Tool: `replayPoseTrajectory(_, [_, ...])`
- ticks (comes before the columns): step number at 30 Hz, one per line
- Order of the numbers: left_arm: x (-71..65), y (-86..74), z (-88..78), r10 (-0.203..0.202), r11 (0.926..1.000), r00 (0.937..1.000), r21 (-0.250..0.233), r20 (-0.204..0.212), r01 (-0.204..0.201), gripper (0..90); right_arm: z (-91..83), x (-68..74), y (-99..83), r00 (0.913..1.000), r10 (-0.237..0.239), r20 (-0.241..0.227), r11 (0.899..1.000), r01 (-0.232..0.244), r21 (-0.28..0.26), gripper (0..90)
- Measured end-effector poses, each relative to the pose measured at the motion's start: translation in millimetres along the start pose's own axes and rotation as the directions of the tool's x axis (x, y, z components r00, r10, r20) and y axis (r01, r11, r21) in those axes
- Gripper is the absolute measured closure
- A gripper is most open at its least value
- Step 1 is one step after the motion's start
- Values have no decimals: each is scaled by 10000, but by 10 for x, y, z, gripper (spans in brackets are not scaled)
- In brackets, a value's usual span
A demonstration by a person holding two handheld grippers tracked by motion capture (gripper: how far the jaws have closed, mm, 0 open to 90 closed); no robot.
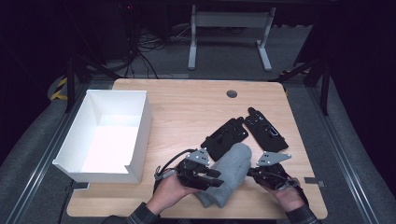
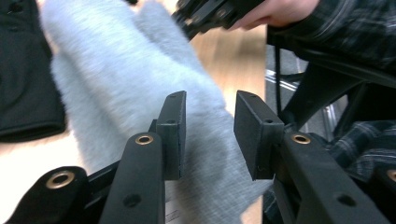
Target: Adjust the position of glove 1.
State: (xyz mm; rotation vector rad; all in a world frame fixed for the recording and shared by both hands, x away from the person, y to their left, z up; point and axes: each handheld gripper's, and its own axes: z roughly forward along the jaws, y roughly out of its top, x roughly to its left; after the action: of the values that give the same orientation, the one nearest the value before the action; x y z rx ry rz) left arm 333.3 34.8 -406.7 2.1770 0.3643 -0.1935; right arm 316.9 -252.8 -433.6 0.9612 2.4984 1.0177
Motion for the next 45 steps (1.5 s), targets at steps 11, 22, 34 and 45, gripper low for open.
replayPoseTrajectory(11, [-38,-201,-11,-650,9978,9958,53,-650,654,371,-75,-183,-33,9985,344,426,9994,-347,59,784])
replayPoseTrajectory(22, [51,-267,166,-988,9927,9950,679,-116,994,539,-25,-149,-11,9991,198,368,9997,-203,150,778])
replayPoseTrajectory(34, [54,-250,152,-1034,9921,9942,680,-300,1052,728,-169,-419,98,9933,774,856,9930,-691,-962,562])
replayPoseTrajectory(45, [60,-243,152,-1063,9920,9940,651,-248,1077,749,154,-644,172,9920,1000,-767,9923,-1050,-652,741])
